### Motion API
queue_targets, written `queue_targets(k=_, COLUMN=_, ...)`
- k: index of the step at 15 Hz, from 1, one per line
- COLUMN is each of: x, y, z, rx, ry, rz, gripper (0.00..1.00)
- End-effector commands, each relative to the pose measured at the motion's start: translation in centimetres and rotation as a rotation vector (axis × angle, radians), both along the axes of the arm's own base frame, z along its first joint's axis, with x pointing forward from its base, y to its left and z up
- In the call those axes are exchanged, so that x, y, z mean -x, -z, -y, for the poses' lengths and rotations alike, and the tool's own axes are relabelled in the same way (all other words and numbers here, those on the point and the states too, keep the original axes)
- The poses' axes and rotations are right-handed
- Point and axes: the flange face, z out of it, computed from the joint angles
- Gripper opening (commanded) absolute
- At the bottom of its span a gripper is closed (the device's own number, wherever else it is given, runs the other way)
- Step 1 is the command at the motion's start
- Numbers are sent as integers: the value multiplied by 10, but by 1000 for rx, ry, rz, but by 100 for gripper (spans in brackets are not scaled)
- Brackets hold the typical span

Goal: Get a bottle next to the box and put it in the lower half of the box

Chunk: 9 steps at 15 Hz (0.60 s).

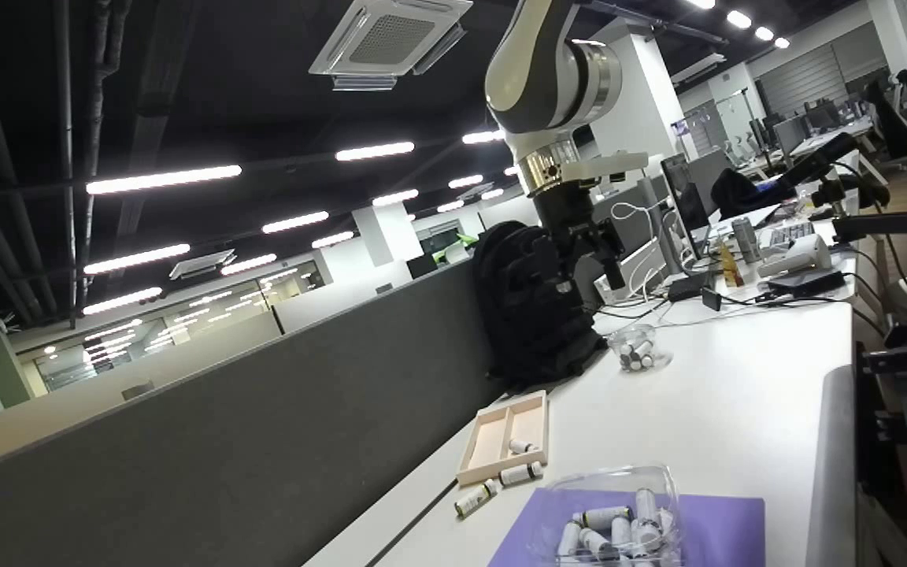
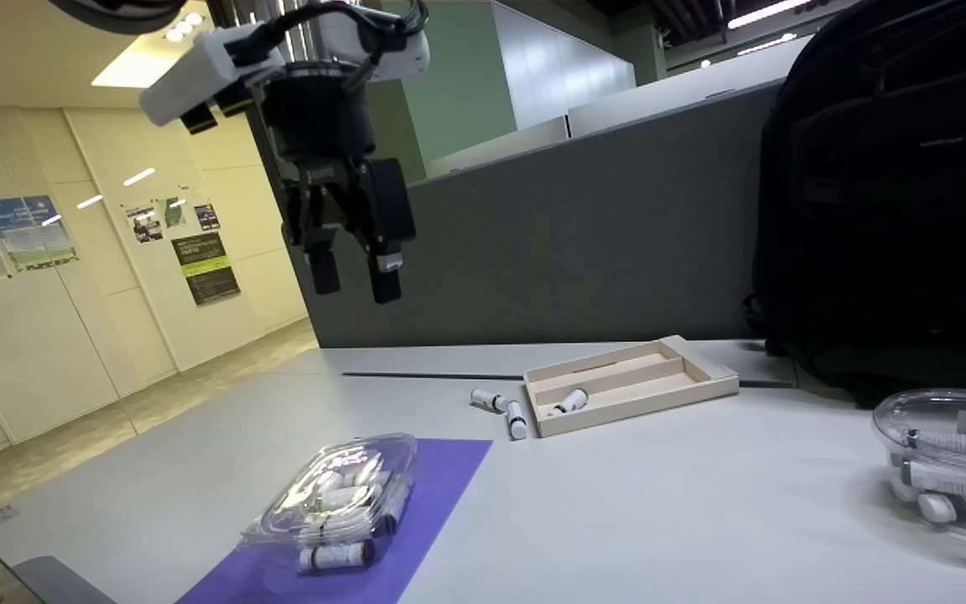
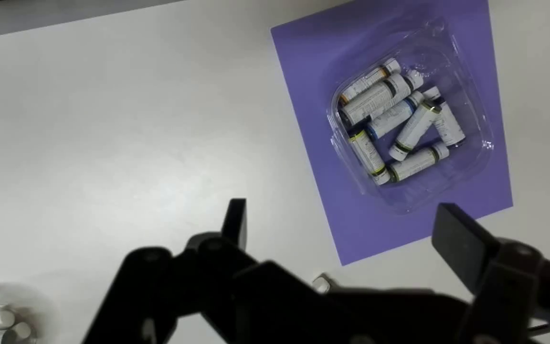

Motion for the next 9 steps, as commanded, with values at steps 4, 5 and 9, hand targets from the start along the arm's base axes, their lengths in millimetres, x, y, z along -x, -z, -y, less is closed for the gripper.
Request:
queue_targets(k=4, x=-37, y=-2, z=1, rx=56, ry=-14, rz=90, gripper=100)
queue_targets(k=5, x=-48, y=0, z=-2, rx=72, ry=-36, rz=108, gripper=100)
queue_targets(k=9, x=-103, y=15, z=-31, rx=136, ry=-211, rz=100, gripper=100)
